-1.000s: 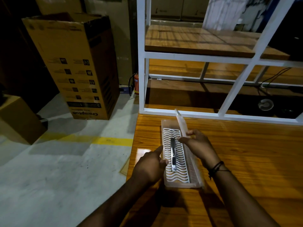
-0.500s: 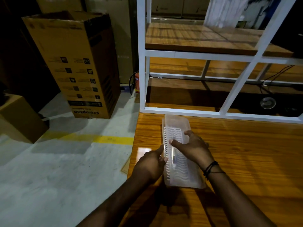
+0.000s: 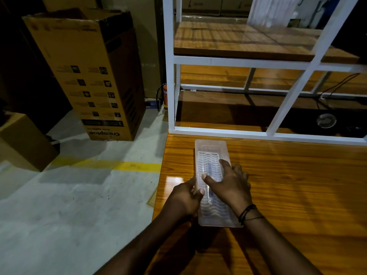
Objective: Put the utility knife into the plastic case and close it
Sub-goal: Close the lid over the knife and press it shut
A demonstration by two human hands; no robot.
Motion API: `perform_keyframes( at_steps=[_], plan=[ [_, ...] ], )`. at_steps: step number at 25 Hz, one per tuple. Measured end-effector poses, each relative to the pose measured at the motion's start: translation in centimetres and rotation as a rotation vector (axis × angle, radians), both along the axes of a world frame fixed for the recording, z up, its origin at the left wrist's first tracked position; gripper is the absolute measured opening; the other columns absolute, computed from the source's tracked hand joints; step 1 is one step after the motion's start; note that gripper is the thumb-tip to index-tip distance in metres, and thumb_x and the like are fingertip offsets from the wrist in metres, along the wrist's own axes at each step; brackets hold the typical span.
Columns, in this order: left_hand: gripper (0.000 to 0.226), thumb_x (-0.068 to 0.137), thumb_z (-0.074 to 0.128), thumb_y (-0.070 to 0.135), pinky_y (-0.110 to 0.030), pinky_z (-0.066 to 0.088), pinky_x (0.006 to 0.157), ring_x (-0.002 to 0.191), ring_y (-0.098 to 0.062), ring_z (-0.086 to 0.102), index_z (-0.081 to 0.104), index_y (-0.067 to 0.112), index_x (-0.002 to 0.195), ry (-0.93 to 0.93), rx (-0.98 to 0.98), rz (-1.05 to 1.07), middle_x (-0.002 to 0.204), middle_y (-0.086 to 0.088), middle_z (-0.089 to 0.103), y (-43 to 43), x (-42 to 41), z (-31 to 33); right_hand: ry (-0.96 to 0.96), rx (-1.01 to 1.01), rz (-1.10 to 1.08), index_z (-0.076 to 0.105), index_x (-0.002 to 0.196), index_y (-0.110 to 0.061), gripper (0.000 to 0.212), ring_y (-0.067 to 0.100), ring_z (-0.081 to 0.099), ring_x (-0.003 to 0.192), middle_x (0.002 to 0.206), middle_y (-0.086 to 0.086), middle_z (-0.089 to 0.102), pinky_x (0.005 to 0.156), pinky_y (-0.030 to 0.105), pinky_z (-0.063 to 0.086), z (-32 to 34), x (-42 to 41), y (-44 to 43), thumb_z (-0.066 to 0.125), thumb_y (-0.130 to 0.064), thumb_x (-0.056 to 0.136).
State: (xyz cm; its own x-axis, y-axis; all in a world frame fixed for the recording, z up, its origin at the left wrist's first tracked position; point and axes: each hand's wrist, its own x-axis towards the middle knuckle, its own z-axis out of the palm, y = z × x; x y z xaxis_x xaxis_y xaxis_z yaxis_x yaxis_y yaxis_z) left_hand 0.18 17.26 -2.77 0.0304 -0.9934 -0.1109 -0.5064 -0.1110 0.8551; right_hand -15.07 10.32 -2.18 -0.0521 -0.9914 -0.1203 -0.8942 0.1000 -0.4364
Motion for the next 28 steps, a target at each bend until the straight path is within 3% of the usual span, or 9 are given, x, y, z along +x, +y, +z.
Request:
perform_keyframes(
  at_steps=[5,8,15,17,19,21,23,25,28],
  plan=[
    [0.061,0.097,0.069,0.026,-0.034,0.058,0.068,0.071,-0.019,0.064,0.043,0.040,0.150,0.204,0.215,-0.058,0.088,0.003,0.058,0.1,0.5,0.6,0.007,-0.044,0.004,0.025,0.156,-0.036,0.089,0.038,0.027,0.143,0.161,0.011,0.026,0.109,0.052,0.038,-0.6,0.4,0.9,0.052,-0.077,0.082],
    [0.084,0.088,0.081,0.016,-0.046,0.062,0.084,0.094,-0.033,0.073,0.035,0.047,0.151,0.309,0.318,-0.186,0.105,-0.013,0.067,0.0,1.7,1.1,0.021,-0.094,0.006,0.024,0.157,-0.034,0.088,0.038,0.027,0.142,0.160,0.012,0.027,0.106,0.050,0.042,-1.0,0.5,1.2,0.047,-0.077,0.084],
    [0.108,0.087,0.082,0.021,-0.046,0.061,0.092,0.104,-0.028,0.071,0.008,0.046,0.161,0.174,0.320,-0.247,0.118,-0.012,0.068,-0.5,2.1,0.6,0.090,-0.171,0.019,0.027,0.157,-0.029,0.086,0.038,0.034,0.135,0.155,0.017,0.034,0.103,0.047,0.044,-1.5,0.8,1.5,0.043,-0.076,0.087],
    [0.122,0.085,0.083,0.021,-0.039,0.061,0.089,0.097,-0.024,0.070,-0.011,0.041,0.160,0.080,0.331,-0.268,0.133,-0.013,0.061,-0.9,2.0,0.8,0.124,-0.176,0.028,0.026,0.158,-0.027,0.086,0.038,0.035,0.133,0.156,0.019,0.033,0.103,0.047,0.044,-1.5,0.9,1.7,0.039,-0.076,0.088],
    [0.131,0.082,0.086,0.029,-0.038,0.056,0.096,0.119,-0.030,0.062,-0.019,0.040,0.159,-0.132,0.310,-0.348,0.161,-0.014,0.032,-1.9,1.7,1.5,0.142,-0.168,0.046,0.023,0.159,-0.026,0.085,0.038,0.033,0.136,0.161,0.018,0.026,0.106,0.048,0.042,-1.4,1.0,1.7,0.035,-0.075,0.090],
    [0.135,0.075,0.089,0.042,-0.047,0.043,0.115,0.149,-0.040,0.030,-0.018,0.041,0.159,-0.380,0.333,-0.407,0.171,-0.005,-0.005,-3.3,1.6,2.4,0.151,-0.159,0.081,0.019,0.160,-0.024,0.084,0.037,0.025,0.145,0.168,0.014,0.015,0.113,0.049,0.036,-1.3,1.0,1.7,0.031,-0.072,0.093],
    [0.139,0.068,0.088,0.056,-0.058,0.024,0.124,0.157,-0.041,-0.008,-0.016,0.042,0.159,-0.610,0.347,-0.434,0.168,0.004,-0.030,-4.7,1.7,3.2,0.158,-0.169,0.124,0.019,0.160,-0.020,0.082,0.034,0.010,0.154,0.170,0.008,0.012,0.120,0.049,0.025,-1.2,1.2,1.6,0.029,-0.069,0.096],
    [0.141,0.065,0.087,0.062,-0.061,0.013,0.123,0.154,-0.039,-0.024,-0.014,0.037,0.161,-0.800,0.275,-0.468,0.165,0.007,-0.036,-5.8,1.7,3.4,0.181,-0.201,0.158,0.026,0.158,-0.013,0.078,0.031,0.003,0.157,0.169,0.009,0.019,0.123,0.049,0.019,-1.0,1.3,1.4,0.032,-0.063,0.098],
    [0.141,0.065,0.087,0.062,-0.056,-0.001,0.125,0.151,-0.039,-0.031,-0.008,0.026,0.163,-0.880,0.217,-0.527,0.168,0.004,-0.030,-7.2,1.7,3.4,0.245,-0.325,0.219,0.053,0.139,-0.003,0.062,0.033,0.020,0.155,0.154,0.017,0.046,0.119,0.049,0.029,-0.3,0.9,0.5,0.043,-0.049,0.099]
  ],
)
